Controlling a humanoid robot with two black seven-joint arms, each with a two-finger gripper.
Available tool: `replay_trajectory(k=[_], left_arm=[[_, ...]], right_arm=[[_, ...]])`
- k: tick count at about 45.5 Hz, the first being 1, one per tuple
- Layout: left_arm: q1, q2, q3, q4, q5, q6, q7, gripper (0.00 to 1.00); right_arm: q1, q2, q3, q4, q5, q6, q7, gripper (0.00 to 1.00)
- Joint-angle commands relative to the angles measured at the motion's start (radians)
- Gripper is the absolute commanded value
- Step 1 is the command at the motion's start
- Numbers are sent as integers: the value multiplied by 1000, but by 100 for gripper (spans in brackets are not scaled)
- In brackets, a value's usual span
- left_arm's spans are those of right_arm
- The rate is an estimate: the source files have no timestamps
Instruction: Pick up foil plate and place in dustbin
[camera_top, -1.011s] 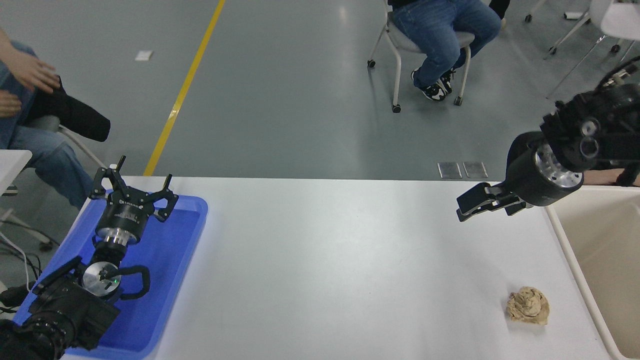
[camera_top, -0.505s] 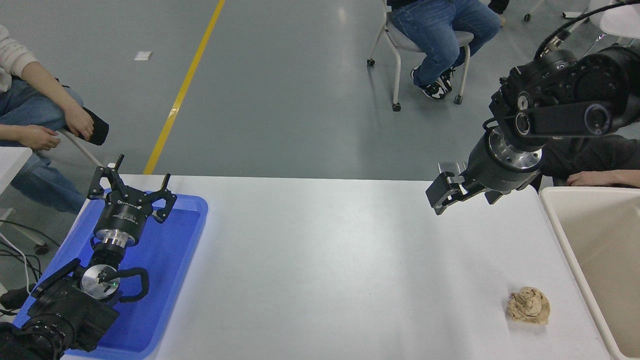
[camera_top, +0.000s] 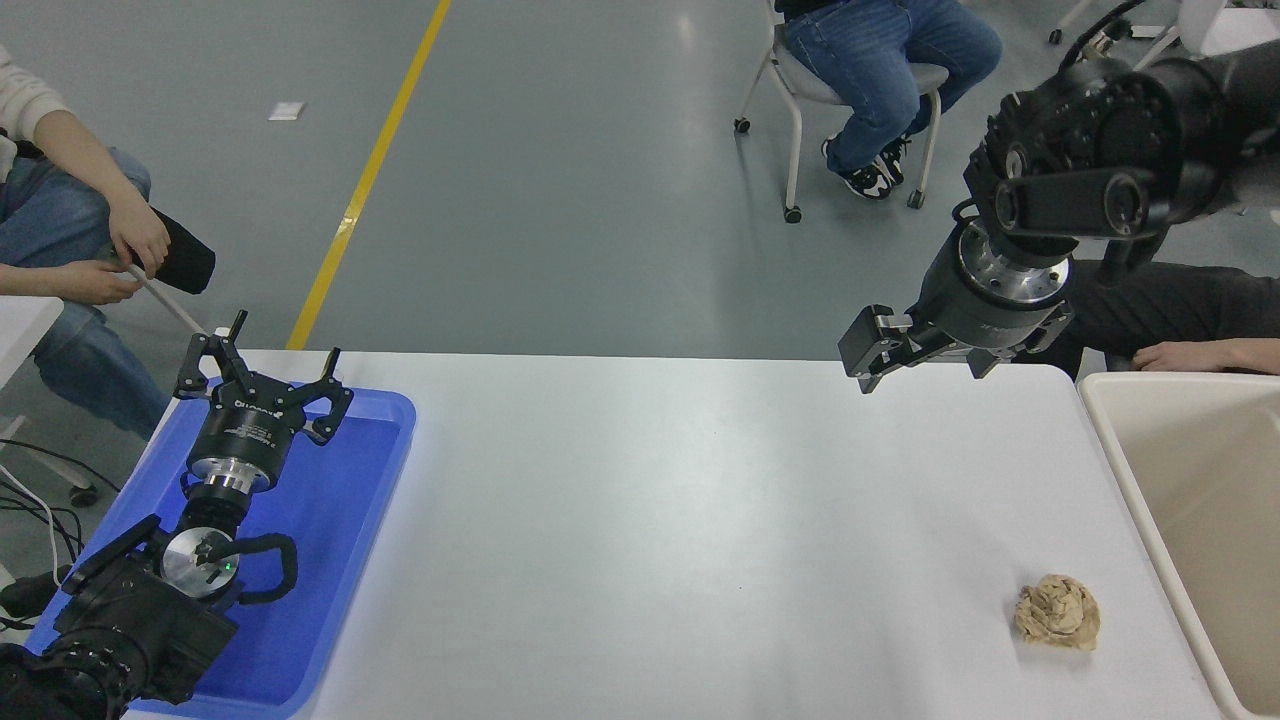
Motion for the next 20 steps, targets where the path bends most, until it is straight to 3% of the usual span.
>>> replay_trajectory(k=[1, 20], left_arm=[[0, 0, 0, 2, 0, 0, -1, 100], [0, 0, 0, -1, 0, 0, -1, 100]], right_arm=[[81, -1, 29, 24, 12, 68, 3, 100], [98, -94, 27, 54, -5, 74, 3, 100]])
